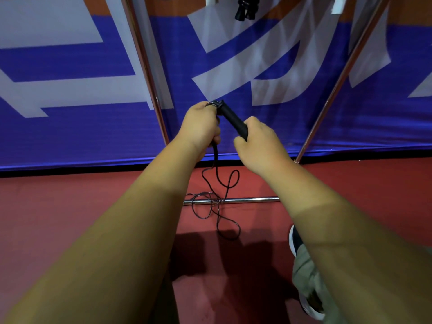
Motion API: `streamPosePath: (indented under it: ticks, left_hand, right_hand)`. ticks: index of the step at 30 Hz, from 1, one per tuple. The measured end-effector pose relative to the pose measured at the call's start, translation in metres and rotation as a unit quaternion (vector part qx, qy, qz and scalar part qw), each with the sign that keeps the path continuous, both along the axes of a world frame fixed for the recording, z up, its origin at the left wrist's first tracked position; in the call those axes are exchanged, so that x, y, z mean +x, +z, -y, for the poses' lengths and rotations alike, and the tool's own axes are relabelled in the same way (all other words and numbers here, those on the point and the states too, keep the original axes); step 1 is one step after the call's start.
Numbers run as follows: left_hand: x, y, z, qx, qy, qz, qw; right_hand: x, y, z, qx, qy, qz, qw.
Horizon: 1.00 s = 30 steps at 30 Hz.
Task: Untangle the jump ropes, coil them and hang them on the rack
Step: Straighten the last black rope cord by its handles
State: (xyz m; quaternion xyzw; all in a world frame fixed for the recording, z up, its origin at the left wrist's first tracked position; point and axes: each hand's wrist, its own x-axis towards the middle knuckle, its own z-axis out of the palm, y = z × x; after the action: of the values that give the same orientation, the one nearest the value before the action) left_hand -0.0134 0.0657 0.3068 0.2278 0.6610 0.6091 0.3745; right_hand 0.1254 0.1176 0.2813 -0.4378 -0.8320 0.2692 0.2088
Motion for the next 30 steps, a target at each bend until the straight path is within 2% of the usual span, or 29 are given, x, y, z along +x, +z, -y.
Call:
streamPosePath:
  ticks: [4,8,12,16,20,30]
  left_hand:
    - [0.001,0.004,0.005,-0.003,-0.044,0.034,0.998]
    - [-0.01,0.01,0.008,0.033,-0.115,0.091,0.989]
    - [-0.022,0.006,0.014,0.061,-0.159,0.066,0.983]
    - [-0.03,0.005,0.018,0.052,-0.165,0.035,0.984]
    - [-0.03,0.008,0.022,0.061,-0.159,0.03,0.985]
    - [-0.026,0.007,0.016,0.106,-0.149,0.132,0.974]
  right_hand:
    - [-0.002,-0.001,-0.001,-0.016,-0.011,0.008,1.0]
    - [0.0,-0.002,-0.007,-0.063,-0.025,0.001,0.998]
    - [0.001,0.002,-0.009,-0.141,0.0,-0.062,0.988]
    - [-0.001,-0.001,-0.01,-0.201,0.031,-0.106,0.973]
    - [-0.001,-0.005,-0.014,-0.212,0.051,-0.109,0.97]
    - [0.004,-0.005,-0.012,-0.327,0.139,-0.172,0.919]
